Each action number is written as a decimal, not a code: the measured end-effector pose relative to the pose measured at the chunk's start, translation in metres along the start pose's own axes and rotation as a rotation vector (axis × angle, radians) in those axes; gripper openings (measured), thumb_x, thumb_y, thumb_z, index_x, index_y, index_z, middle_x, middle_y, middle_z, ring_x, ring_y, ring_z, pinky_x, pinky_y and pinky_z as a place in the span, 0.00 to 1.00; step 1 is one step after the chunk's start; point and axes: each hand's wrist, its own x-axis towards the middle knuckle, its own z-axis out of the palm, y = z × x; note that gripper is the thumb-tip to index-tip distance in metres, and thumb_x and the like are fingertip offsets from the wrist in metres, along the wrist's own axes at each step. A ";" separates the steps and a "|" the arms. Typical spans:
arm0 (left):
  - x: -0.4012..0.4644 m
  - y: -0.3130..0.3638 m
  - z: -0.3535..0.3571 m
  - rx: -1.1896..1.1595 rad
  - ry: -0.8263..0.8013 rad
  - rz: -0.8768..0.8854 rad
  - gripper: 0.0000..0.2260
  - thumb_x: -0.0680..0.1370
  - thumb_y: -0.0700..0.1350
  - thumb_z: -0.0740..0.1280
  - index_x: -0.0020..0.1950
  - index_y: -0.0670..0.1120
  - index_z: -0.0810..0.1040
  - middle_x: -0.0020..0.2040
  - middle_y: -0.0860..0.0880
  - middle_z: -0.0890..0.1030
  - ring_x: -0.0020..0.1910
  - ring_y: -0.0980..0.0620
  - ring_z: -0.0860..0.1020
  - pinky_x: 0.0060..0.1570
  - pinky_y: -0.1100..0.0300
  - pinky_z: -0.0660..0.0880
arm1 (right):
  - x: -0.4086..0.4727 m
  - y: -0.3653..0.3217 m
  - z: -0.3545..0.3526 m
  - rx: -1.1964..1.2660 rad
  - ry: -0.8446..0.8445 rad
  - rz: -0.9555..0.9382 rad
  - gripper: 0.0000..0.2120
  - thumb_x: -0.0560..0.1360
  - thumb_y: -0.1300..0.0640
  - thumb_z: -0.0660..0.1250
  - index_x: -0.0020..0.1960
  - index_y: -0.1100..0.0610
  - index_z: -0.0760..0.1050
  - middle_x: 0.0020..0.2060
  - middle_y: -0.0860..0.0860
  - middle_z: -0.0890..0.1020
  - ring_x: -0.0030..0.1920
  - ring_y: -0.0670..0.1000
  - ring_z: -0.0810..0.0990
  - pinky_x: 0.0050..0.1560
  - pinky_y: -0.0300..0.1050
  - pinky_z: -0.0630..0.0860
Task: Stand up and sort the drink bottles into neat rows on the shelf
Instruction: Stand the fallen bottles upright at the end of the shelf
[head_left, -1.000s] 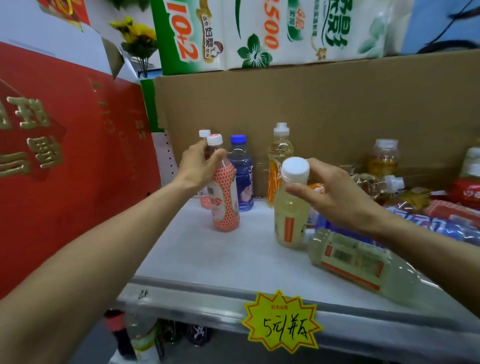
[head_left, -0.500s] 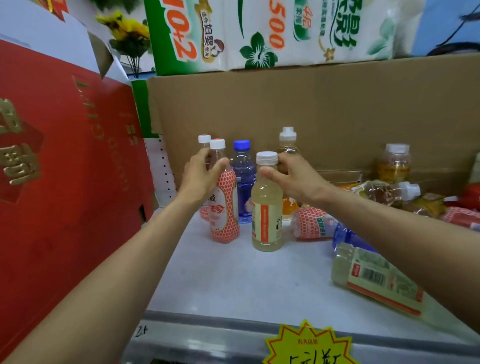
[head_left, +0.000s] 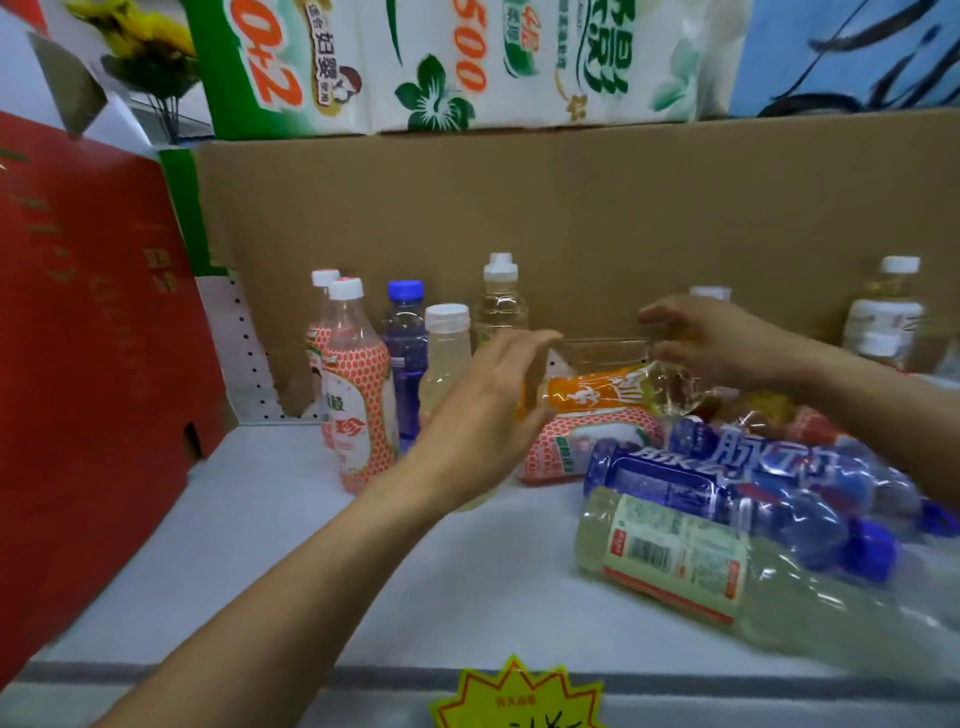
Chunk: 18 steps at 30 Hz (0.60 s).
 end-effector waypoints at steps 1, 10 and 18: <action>0.009 0.004 0.010 0.006 -0.075 -0.024 0.29 0.78 0.45 0.70 0.76 0.52 0.63 0.74 0.52 0.66 0.72 0.54 0.65 0.69 0.61 0.62 | 0.000 0.014 -0.005 -0.072 -0.030 0.010 0.21 0.78 0.59 0.67 0.70 0.55 0.69 0.64 0.47 0.74 0.61 0.47 0.73 0.61 0.44 0.71; 0.055 -0.006 0.081 -0.015 -0.467 -0.319 0.23 0.81 0.51 0.64 0.75 0.48 0.65 0.73 0.46 0.69 0.69 0.48 0.70 0.66 0.53 0.68 | 0.021 0.072 -0.008 -0.362 -0.271 0.025 0.23 0.77 0.55 0.68 0.70 0.53 0.67 0.66 0.53 0.74 0.60 0.52 0.75 0.57 0.45 0.72; 0.061 -0.009 0.081 0.064 -0.703 -0.393 0.33 0.75 0.45 0.73 0.76 0.52 0.62 0.72 0.48 0.71 0.70 0.45 0.70 0.66 0.50 0.68 | 0.027 0.077 -0.022 -0.323 -0.326 -0.040 0.14 0.77 0.54 0.67 0.61 0.51 0.70 0.54 0.50 0.76 0.52 0.49 0.76 0.54 0.48 0.77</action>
